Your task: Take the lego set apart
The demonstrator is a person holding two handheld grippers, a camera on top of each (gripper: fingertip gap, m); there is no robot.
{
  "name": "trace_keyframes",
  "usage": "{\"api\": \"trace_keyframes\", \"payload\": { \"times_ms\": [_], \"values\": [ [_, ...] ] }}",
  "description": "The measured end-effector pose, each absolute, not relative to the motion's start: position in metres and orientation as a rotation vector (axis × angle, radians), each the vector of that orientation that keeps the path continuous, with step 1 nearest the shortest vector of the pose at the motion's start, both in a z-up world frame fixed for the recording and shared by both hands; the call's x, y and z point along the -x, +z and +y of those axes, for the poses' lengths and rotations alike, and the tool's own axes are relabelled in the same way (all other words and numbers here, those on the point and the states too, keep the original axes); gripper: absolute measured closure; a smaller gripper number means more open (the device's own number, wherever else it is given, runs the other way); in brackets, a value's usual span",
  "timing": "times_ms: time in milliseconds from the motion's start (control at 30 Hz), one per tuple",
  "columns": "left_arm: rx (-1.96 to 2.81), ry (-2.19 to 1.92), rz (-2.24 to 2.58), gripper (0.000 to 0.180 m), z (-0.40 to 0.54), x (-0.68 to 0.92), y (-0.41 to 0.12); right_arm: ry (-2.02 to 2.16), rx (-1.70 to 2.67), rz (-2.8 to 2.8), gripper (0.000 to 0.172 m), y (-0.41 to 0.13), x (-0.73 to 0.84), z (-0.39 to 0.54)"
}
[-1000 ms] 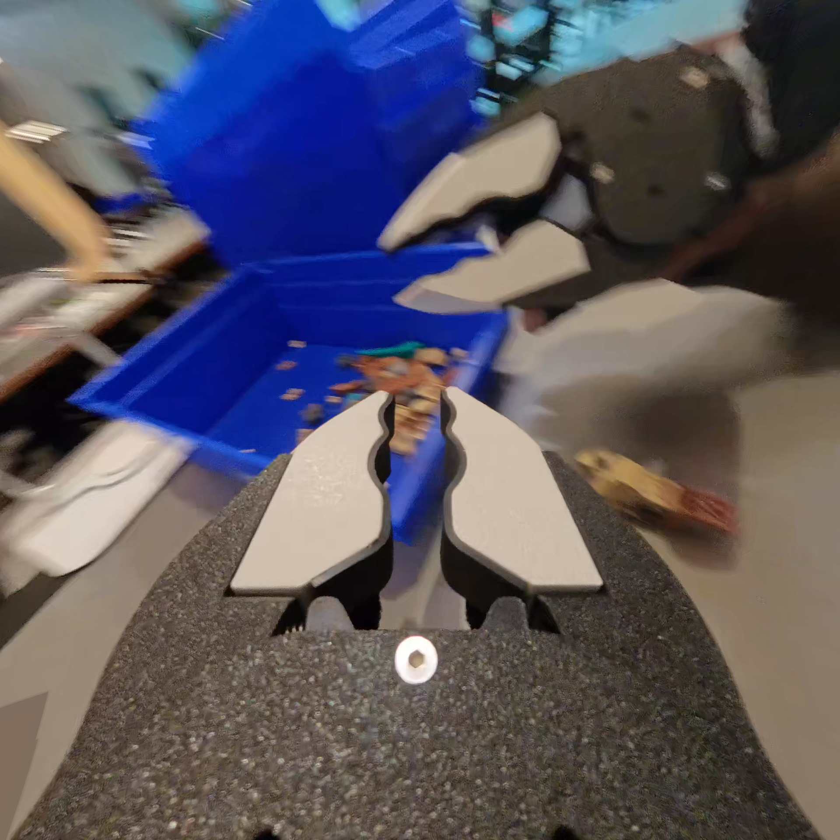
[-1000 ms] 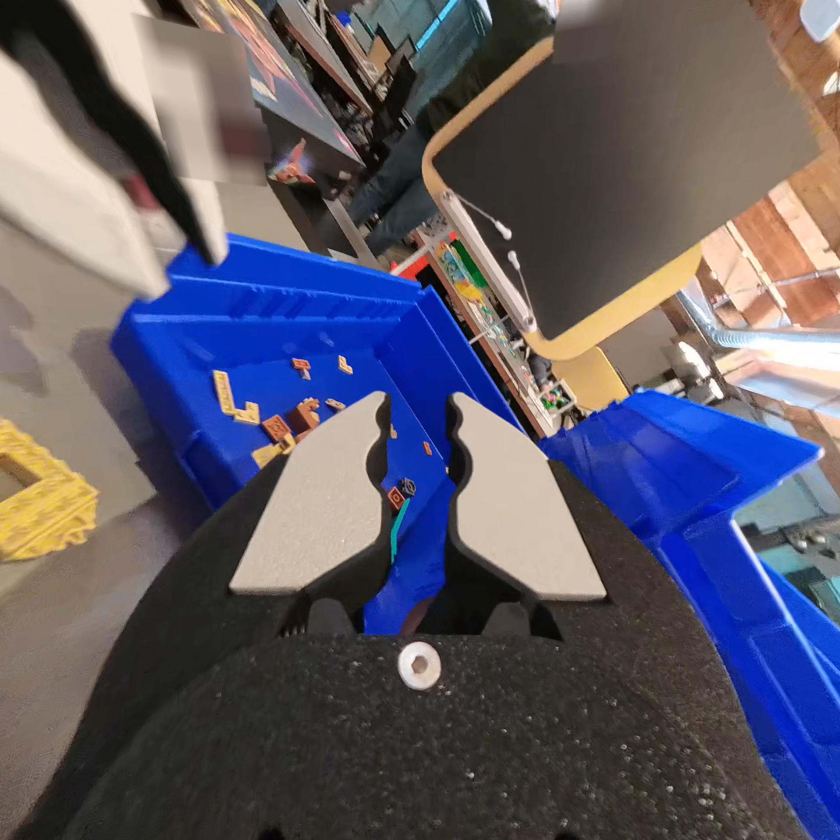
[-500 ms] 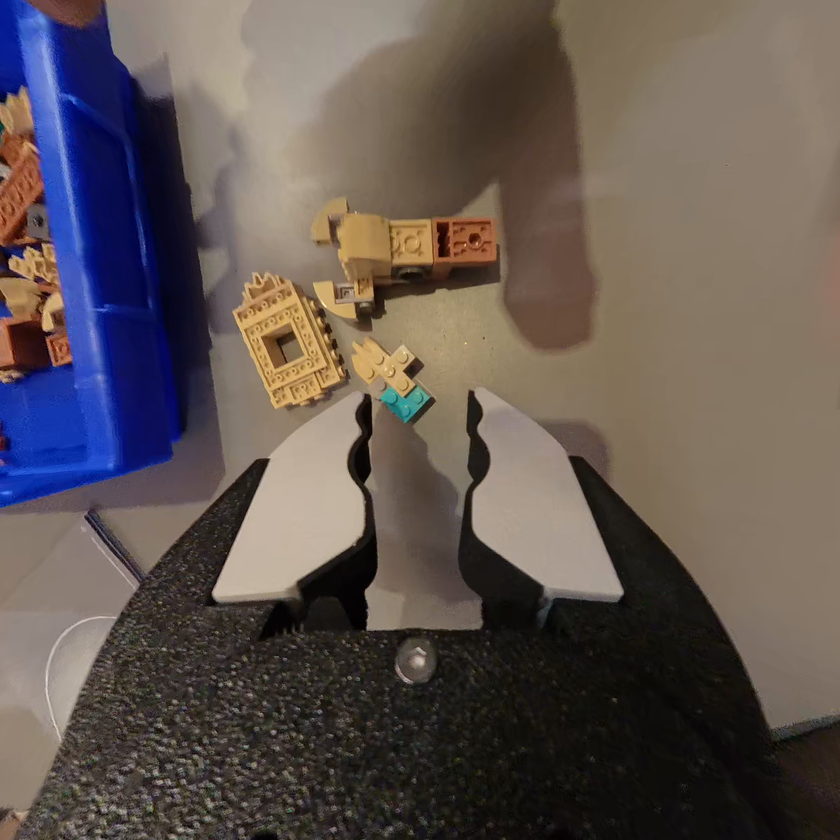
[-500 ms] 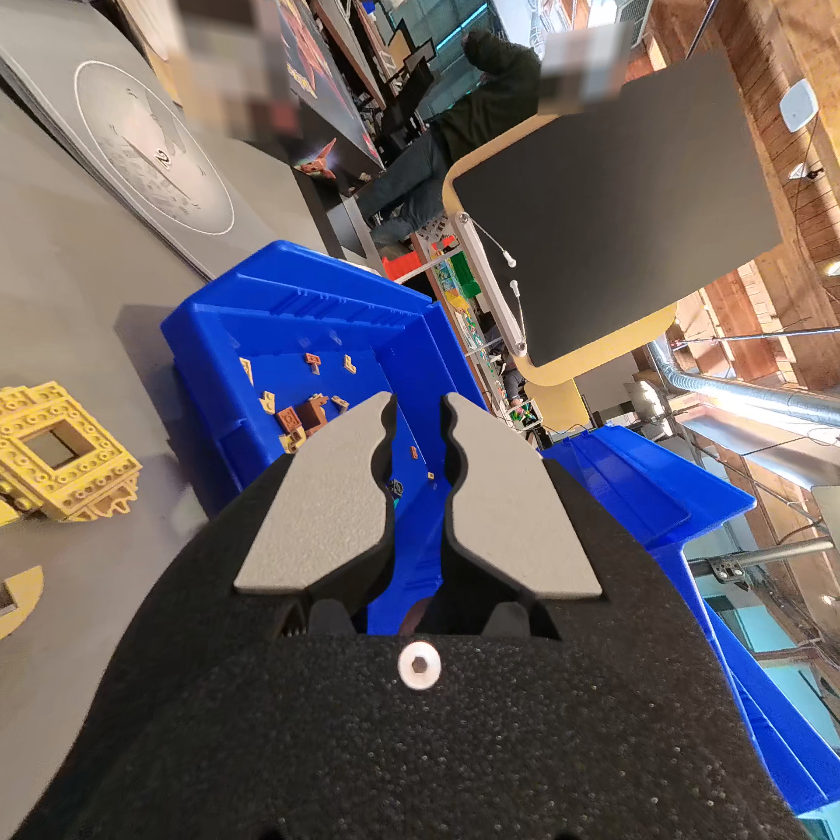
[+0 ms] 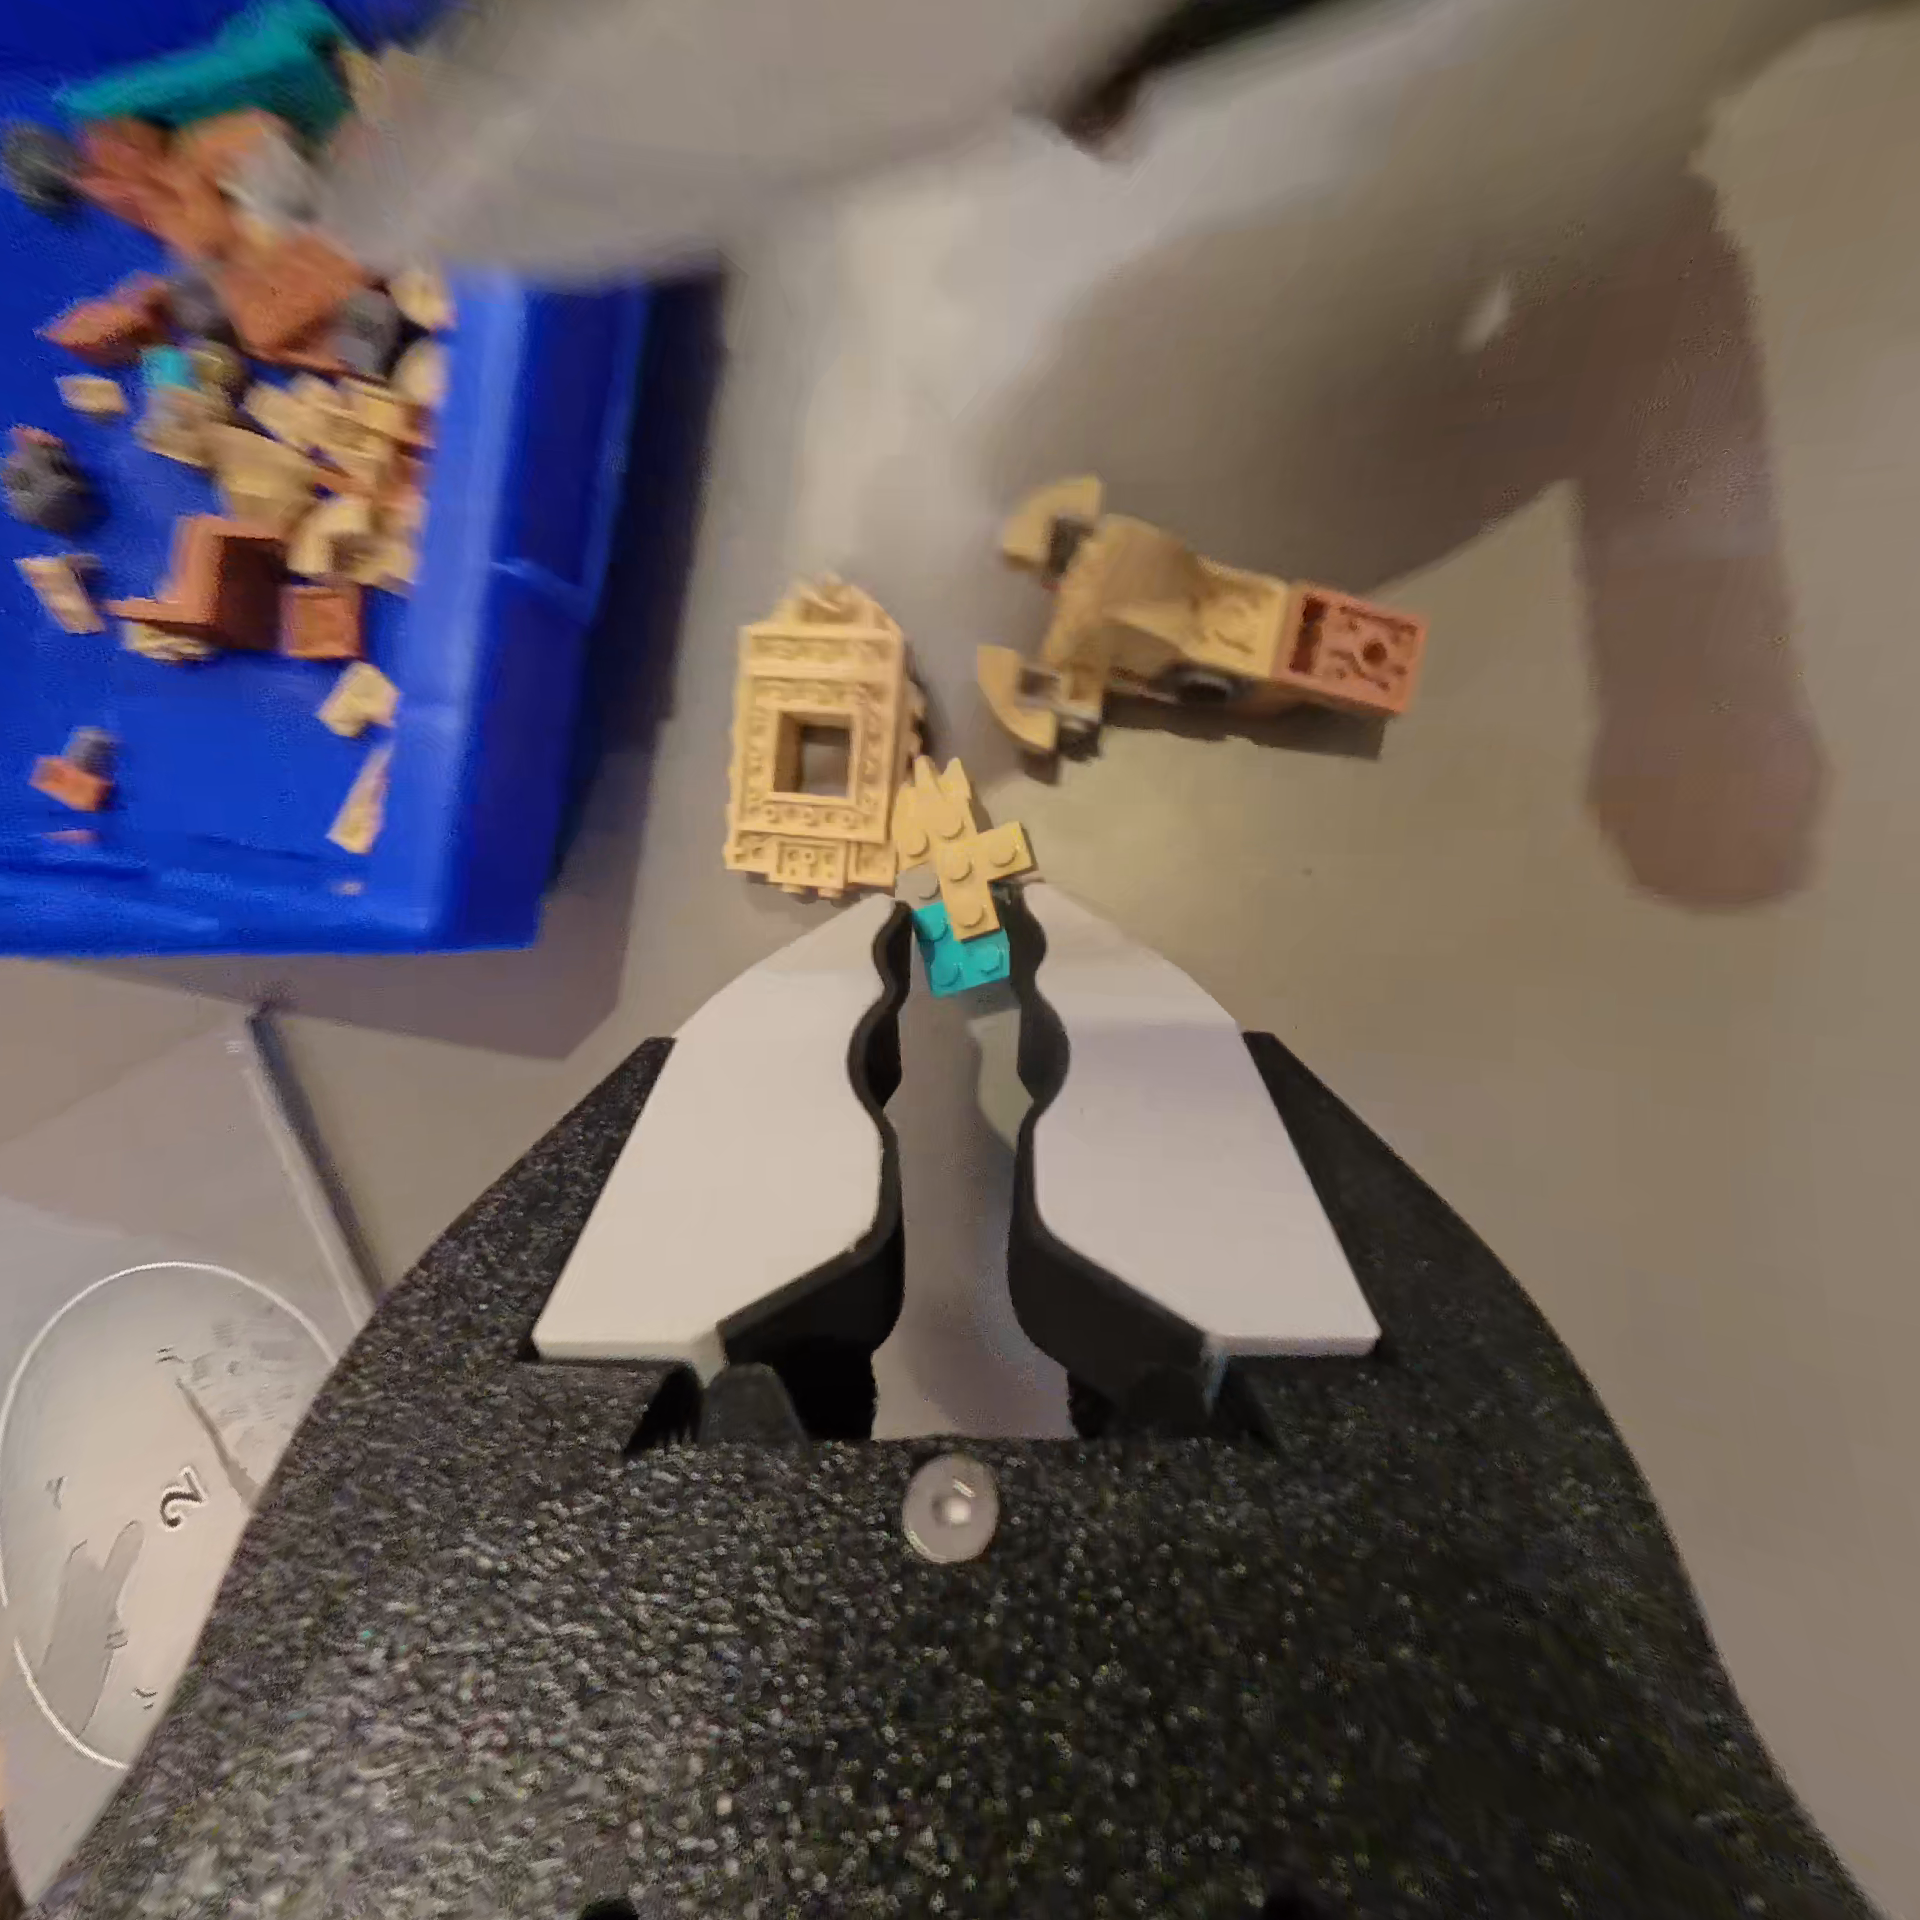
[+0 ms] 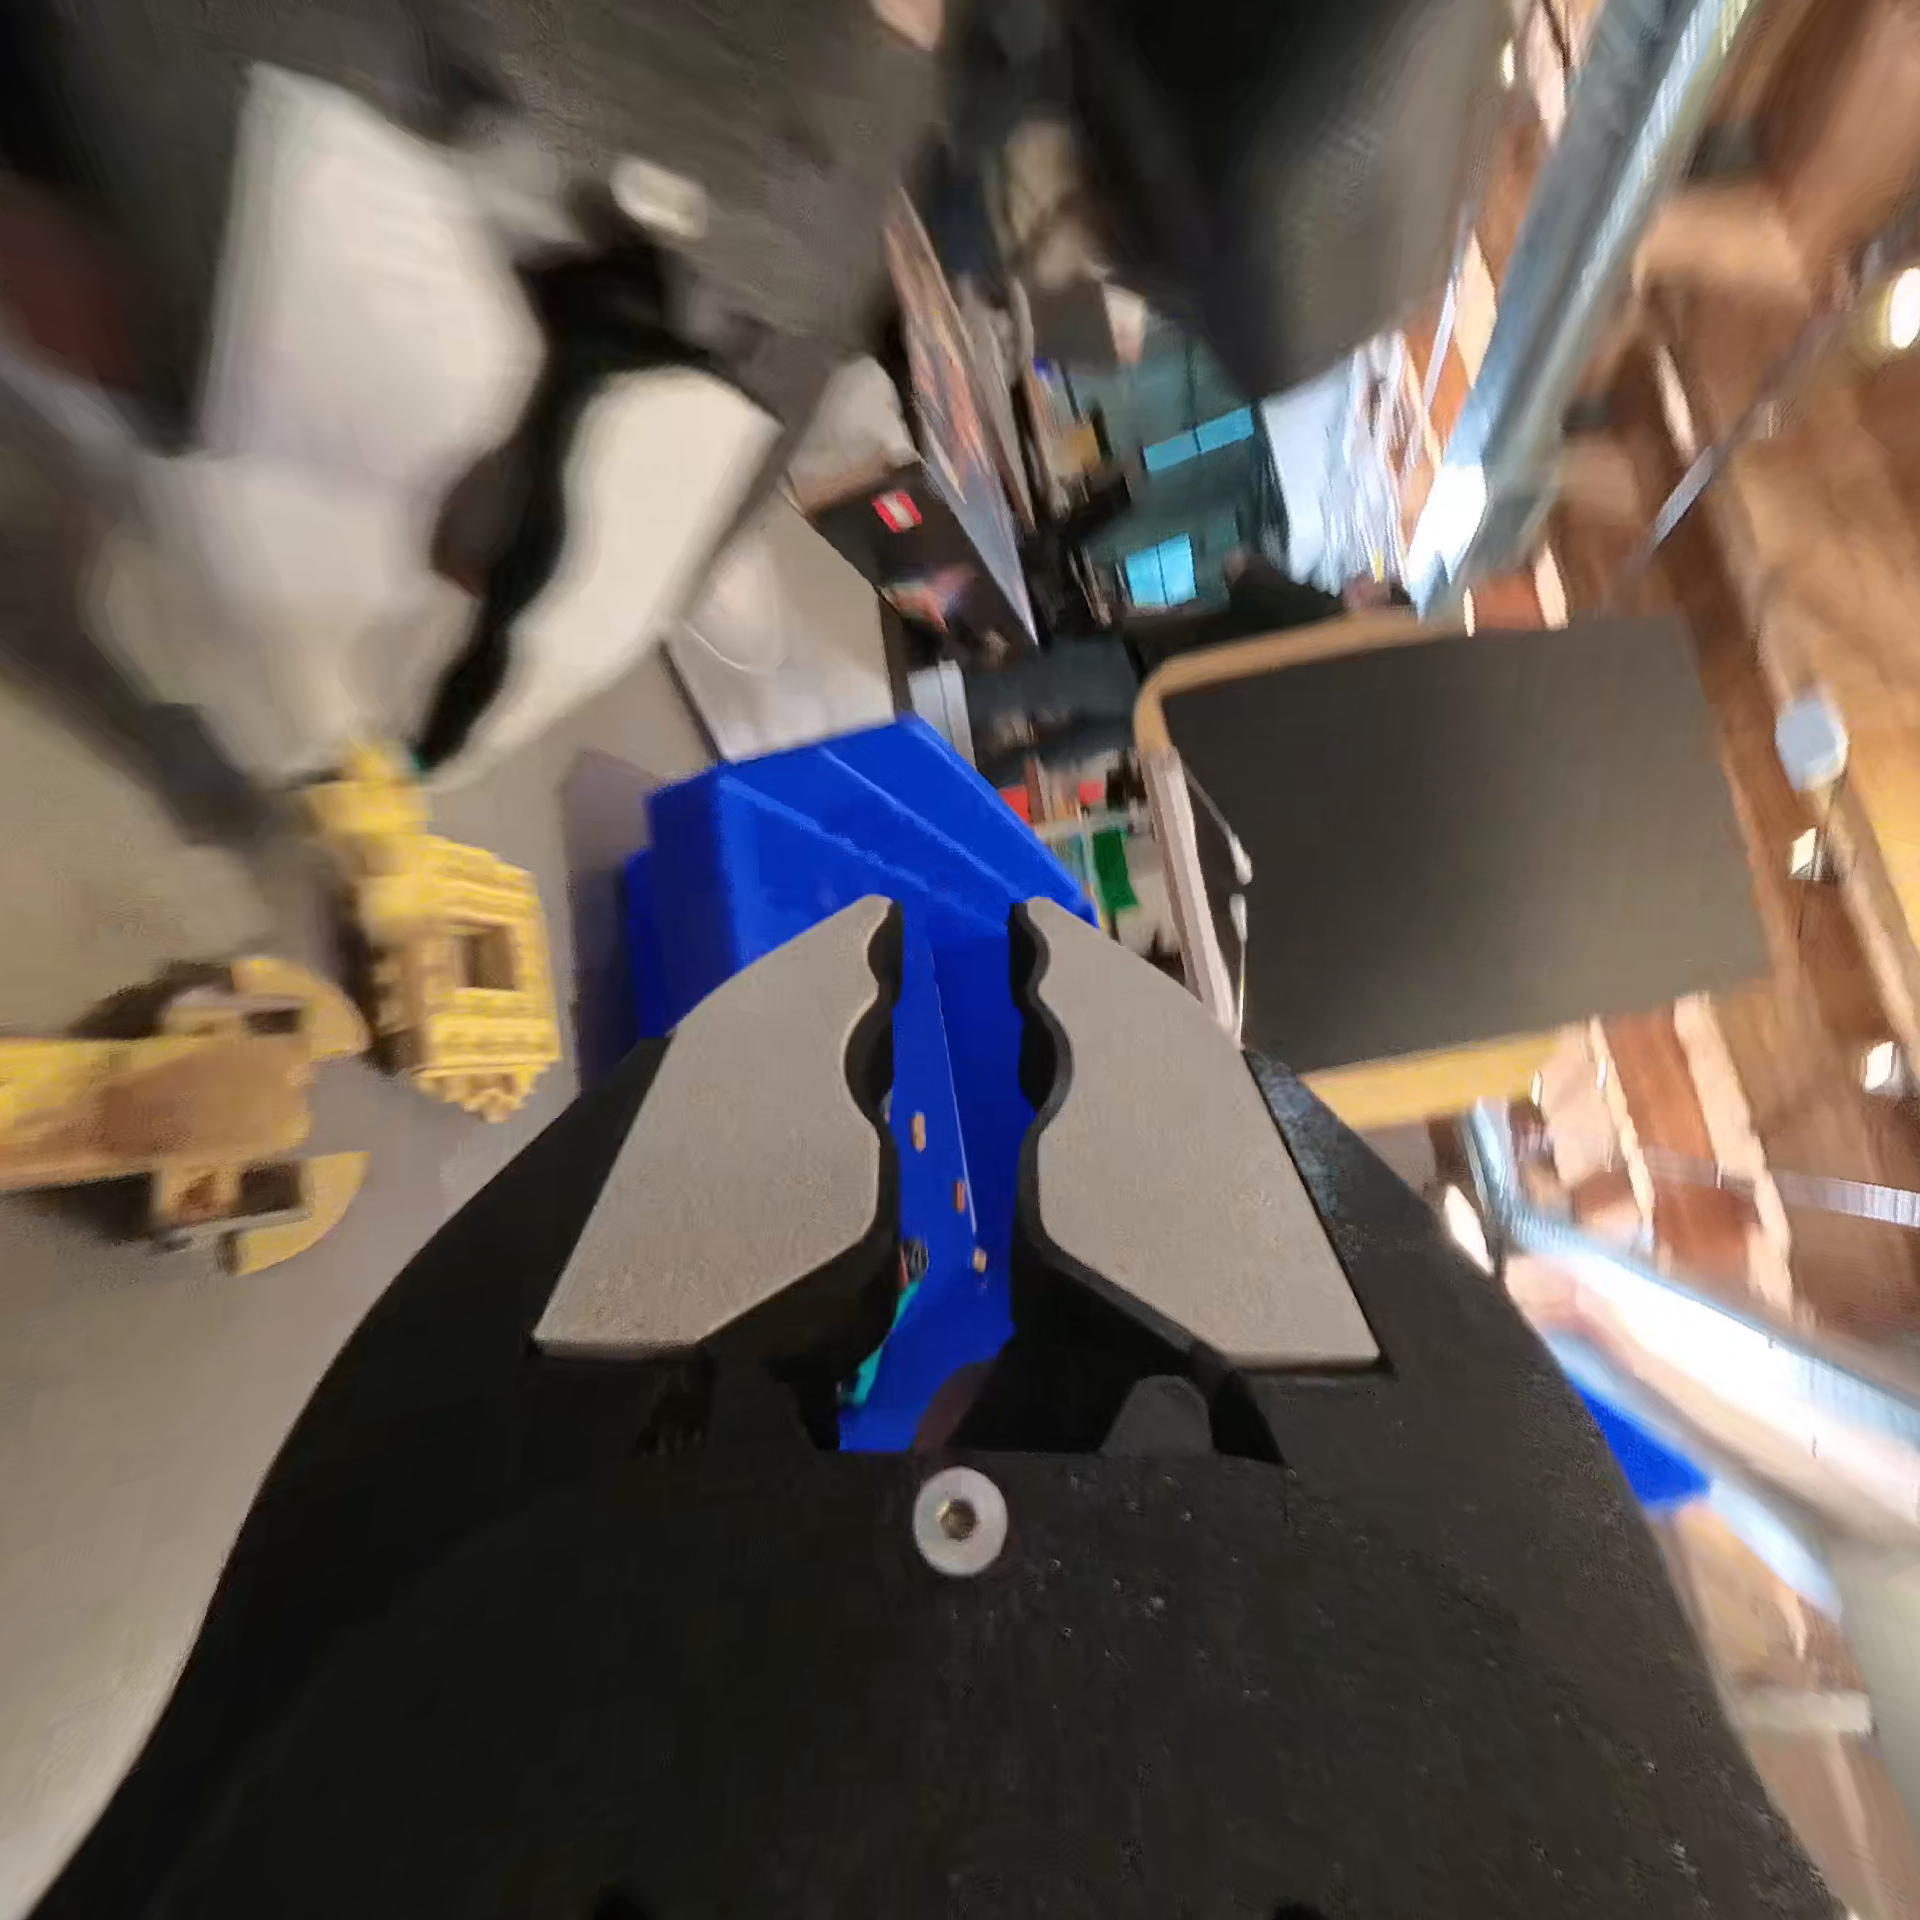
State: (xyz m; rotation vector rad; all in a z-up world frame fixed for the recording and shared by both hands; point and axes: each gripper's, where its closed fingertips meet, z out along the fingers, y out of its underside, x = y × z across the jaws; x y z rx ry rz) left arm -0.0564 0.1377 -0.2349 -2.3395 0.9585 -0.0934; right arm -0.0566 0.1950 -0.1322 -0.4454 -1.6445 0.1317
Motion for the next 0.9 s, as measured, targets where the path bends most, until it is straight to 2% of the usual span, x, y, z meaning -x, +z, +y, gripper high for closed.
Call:
{"api": "trace_keyframes", "payload": {
  "times_ms": [100, 267, 900],
  "values": [
    [2.227, -0.184, 0.856, 0.163, 0.145, 0.06, -0.21, 0.143, 0.251, -1.72, 0.153, -0.146, 0.049, 0.167],
    [2.126, -0.244, 0.765, 0.163, 0.15, 0.062, -0.185, 0.127, 0.184, -1.755, 0.152, -0.156, 0.05, 0.153],
    [2.16, -0.092, 0.88, 0.163, 0.149, 0.058, -0.198, 0.04, 0.109, -1.863, 0.157, -0.185, 0.052, 0.144]
  ]
}}
